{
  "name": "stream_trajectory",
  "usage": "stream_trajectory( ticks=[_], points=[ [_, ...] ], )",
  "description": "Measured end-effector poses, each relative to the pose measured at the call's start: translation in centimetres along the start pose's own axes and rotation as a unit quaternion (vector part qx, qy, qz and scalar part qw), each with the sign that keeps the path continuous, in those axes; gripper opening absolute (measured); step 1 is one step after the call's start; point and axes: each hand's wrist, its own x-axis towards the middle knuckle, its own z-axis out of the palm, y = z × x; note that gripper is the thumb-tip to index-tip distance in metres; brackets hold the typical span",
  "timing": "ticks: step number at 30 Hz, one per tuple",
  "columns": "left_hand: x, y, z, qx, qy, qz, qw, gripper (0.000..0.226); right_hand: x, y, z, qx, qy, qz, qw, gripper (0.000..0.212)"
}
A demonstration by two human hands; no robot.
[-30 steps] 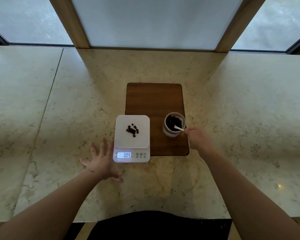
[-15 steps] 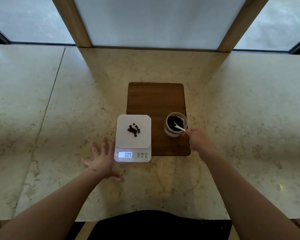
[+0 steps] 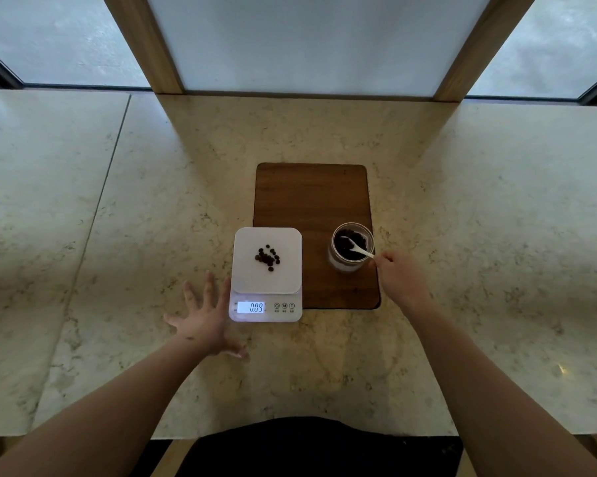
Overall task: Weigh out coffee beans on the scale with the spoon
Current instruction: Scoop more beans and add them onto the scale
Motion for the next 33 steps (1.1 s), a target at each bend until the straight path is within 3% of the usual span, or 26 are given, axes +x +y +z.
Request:
stream_trajectory(
  ticks=[3,6,9,18,22,33],
  points=[
    [-0.1,0.0,-0.1,0.0,-0.002,0.002,1.0,0.167,-0.8,-0.3,-0.4,-0.106,0.101,-0.14,0.979,0.032],
    [-0.2,0.1,-0.2,0.0,-0.003,0.002,1.0,0.167,-0.6,-1.0,-0.4,-0.164,0.116,-0.156,0.967,0.029],
    [-0.2,0.1,-0.1,0.003,-0.004,0.002,1.0,0.166,-0.1,-1.1,0.1,-0.16,0.071,-0.125,0.977,0.031],
    [0.3,-0.2,0.0,0.001,0.003,0.002,1.0,0.17,1.0,0.0,0.4,0.02,-0.018,-0.001,1.0,0.039],
    [0.3,-0.2,0.1,0.002,-0.001,0.005,1.0,0.169,1.5,0.5,0.5,0.102,-0.053,0.08,0.99,0.031],
    [0.2,-0.2,0.1,-0.001,0.001,0.006,1.0,0.168,0.8,0.4,0.6,0.233,-0.085,0.147,0.958,0.03]
  ],
)
